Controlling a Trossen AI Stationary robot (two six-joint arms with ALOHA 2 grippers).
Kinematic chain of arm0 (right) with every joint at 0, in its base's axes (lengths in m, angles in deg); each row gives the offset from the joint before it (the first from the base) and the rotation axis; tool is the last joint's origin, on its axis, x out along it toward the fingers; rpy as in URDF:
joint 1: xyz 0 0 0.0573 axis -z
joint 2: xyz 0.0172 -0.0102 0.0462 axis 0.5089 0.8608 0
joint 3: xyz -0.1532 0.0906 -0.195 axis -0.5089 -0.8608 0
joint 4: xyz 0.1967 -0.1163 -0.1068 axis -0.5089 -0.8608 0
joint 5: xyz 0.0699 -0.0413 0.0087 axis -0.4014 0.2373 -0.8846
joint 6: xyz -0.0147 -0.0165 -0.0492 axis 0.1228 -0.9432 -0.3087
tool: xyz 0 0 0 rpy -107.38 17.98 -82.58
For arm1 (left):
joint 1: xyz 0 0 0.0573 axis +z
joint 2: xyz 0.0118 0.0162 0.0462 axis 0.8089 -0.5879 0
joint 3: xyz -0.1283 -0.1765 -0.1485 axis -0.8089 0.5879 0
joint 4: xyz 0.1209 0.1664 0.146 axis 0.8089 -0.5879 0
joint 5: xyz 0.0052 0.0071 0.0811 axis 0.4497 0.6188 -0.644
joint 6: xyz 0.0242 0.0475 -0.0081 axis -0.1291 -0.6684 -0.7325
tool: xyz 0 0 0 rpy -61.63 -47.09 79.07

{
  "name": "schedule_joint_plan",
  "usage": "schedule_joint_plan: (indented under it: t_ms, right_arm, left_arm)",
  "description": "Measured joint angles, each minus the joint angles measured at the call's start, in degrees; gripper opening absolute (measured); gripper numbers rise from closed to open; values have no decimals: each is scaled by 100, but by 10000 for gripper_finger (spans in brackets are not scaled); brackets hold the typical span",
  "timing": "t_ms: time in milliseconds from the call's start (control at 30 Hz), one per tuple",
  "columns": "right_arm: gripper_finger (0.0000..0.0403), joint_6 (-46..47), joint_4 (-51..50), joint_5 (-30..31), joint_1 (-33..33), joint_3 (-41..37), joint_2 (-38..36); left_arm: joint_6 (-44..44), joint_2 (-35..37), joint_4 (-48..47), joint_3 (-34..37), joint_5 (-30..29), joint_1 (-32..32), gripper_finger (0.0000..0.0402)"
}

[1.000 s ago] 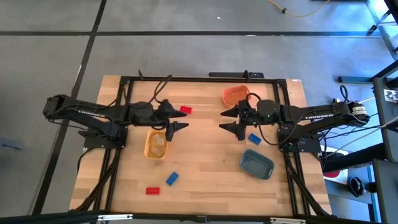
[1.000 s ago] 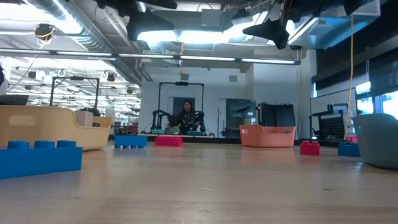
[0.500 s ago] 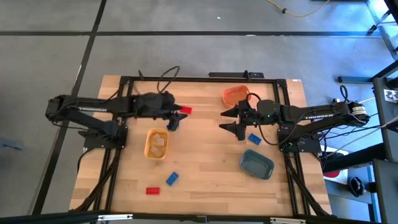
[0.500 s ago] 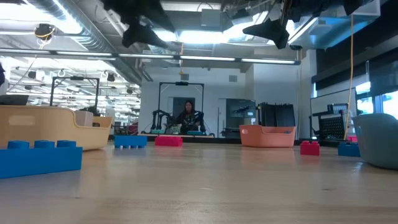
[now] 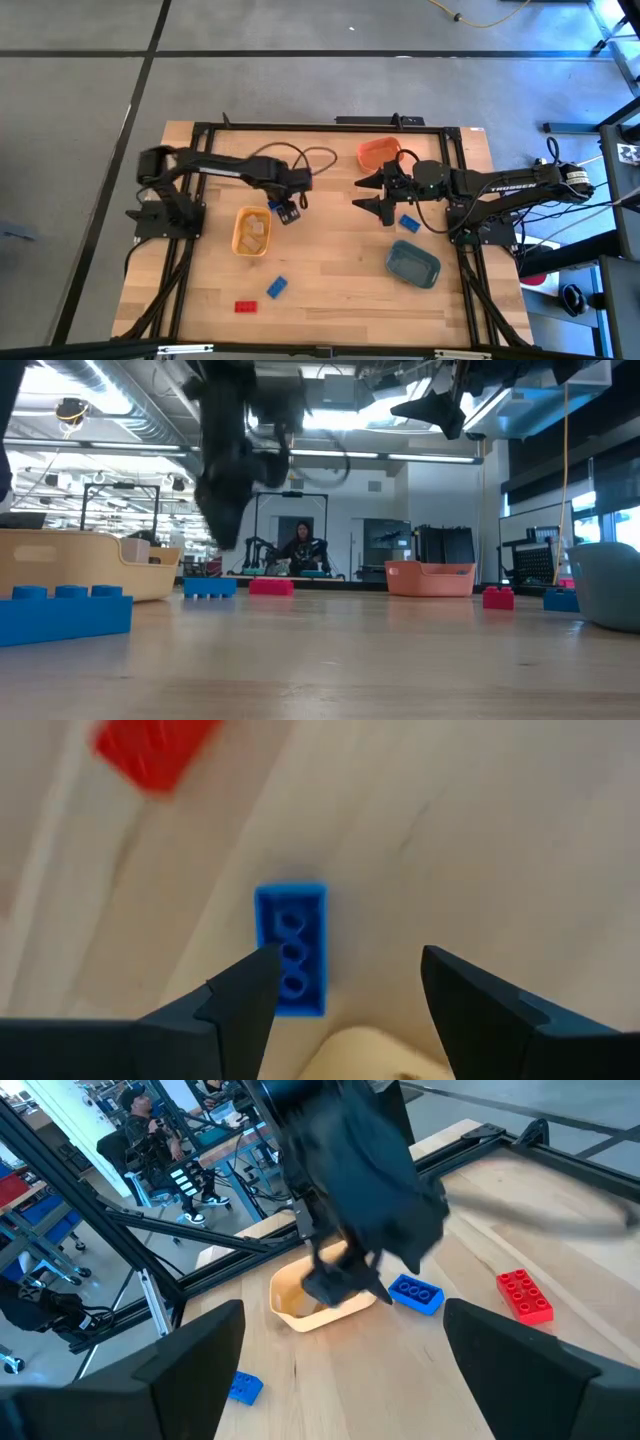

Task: Sort & place blocks by color
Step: Put the top left blue game piece into the orange bin

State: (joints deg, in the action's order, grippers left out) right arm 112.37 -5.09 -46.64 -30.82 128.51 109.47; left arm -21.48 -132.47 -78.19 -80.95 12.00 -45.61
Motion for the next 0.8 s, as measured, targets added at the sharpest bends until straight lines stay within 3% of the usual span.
schedule_joint_plan:
  t_ms: [167, 400, 800]
  right_arm:
    - [346, 0, -2, 1, 0, 0, 0]
    - [346, 0, -4, 3, 0, 2, 0]
    - [346, 0, -4, 3, 0, 0, 0]
  left_arm:
    - [-47, -556, -58, 0, -125, 1, 234]
    - [-54, -711, -41, -2, -614, 38, 234]
    - [-68, -711, 3, -2, -215, 474, 234]
